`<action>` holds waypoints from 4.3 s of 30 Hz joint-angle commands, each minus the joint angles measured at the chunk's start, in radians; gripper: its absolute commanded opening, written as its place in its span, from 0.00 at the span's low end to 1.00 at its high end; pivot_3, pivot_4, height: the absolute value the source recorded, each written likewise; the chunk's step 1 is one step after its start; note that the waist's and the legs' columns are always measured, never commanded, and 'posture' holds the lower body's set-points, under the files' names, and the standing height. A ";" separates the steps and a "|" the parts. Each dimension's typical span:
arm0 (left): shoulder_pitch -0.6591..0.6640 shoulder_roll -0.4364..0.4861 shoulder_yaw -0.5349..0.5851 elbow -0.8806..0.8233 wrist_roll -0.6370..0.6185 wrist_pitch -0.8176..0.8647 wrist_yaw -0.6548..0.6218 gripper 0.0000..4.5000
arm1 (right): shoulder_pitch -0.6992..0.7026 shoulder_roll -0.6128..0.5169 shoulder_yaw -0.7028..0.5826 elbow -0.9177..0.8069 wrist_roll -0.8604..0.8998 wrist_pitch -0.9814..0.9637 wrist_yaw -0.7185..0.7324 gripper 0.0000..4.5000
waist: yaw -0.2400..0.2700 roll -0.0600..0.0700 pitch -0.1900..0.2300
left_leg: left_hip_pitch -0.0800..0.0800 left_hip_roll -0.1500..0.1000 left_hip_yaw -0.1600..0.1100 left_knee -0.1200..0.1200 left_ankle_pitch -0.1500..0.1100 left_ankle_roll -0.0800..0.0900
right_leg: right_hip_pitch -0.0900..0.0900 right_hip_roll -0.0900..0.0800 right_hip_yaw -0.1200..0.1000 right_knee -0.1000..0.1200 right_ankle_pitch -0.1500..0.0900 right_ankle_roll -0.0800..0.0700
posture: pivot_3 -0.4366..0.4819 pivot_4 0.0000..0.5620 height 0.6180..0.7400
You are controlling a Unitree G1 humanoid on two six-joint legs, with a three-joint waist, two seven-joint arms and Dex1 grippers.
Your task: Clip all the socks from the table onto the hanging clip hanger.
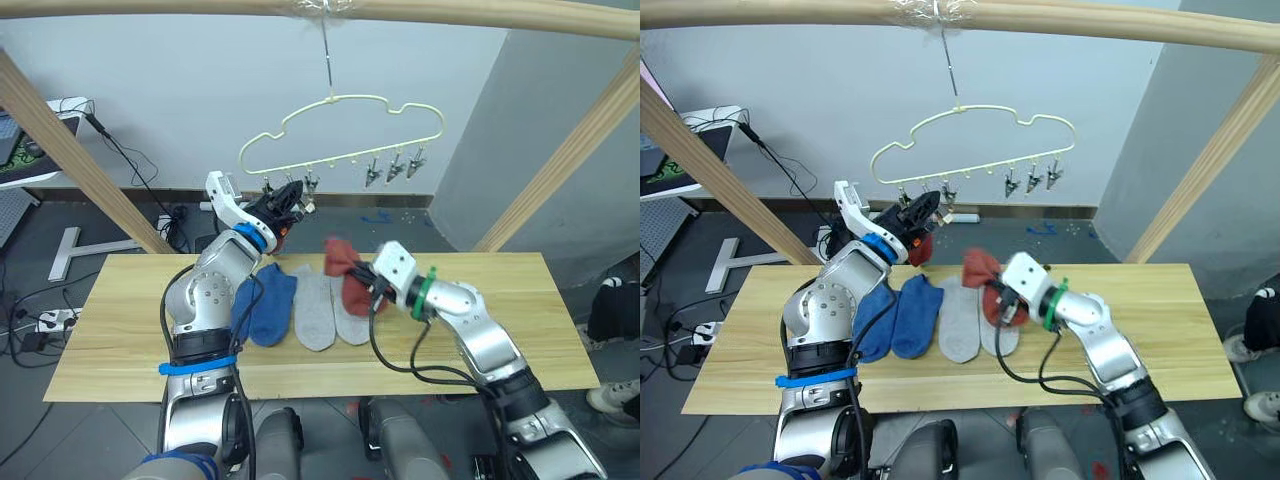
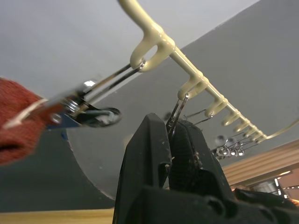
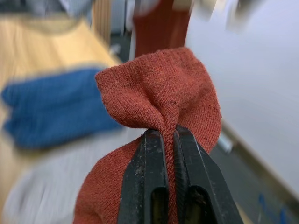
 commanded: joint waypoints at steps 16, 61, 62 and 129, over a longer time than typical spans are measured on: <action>0.041 0.005 -0.019 -0.074 -0.062 0.065 0.019 0.01 | -0.092 0.065 -0.011 -0.009 0.032 0.030 -0.002 0.01 | 0.005 0.000 0.000 | -0.001 0.000 0.000 0.000 0.000 0.000 | -0.001 0.000 0.000 0.000 0.000 0.000 | 0.46 0.43 1.00; 0.157 0.241 -0.016 -0.241 -0.111 0.087 -0.068 1.00 | -0.124 0.178 -0.070 0.041 0.218 0.238 0.000 0.88 | 0.016 0.000 0.000 | -0.003 0.000 -0.001 0.001 0.000 0.000 | -0.002 -0.001 0.000 0.002 0.000 0.000 | 0.50 0.44 1.00; 0.165 0.246 -0.038 -0.261 -0.092 0.074 -0.078 1.00 | -0.117 0.163 -0.074 0.042 0.219 0.241 0.006 0.96 | 0.018 0.000 0.000 | -0.003 0.000 -0.001 0.001 0.000 0.000 | -0.002 -0.001 0.000 0.002 0.000 0.000 | 0.50 0.44 1.00; -0.116 -0.024 -0.321 0.373 0.642 -0.778 -0.002 0.44 | -0.084 -0.111 -0.308 -0.332 0.453 0.349 -0.078 1.00 | -0.004 0.000 0.000 | -0.006 -0.001 0.000 0.000 0.000 0.001 | -0.002 0.000 0.000 -0.004 0.000 0.000 | 0.35 0.47 1.00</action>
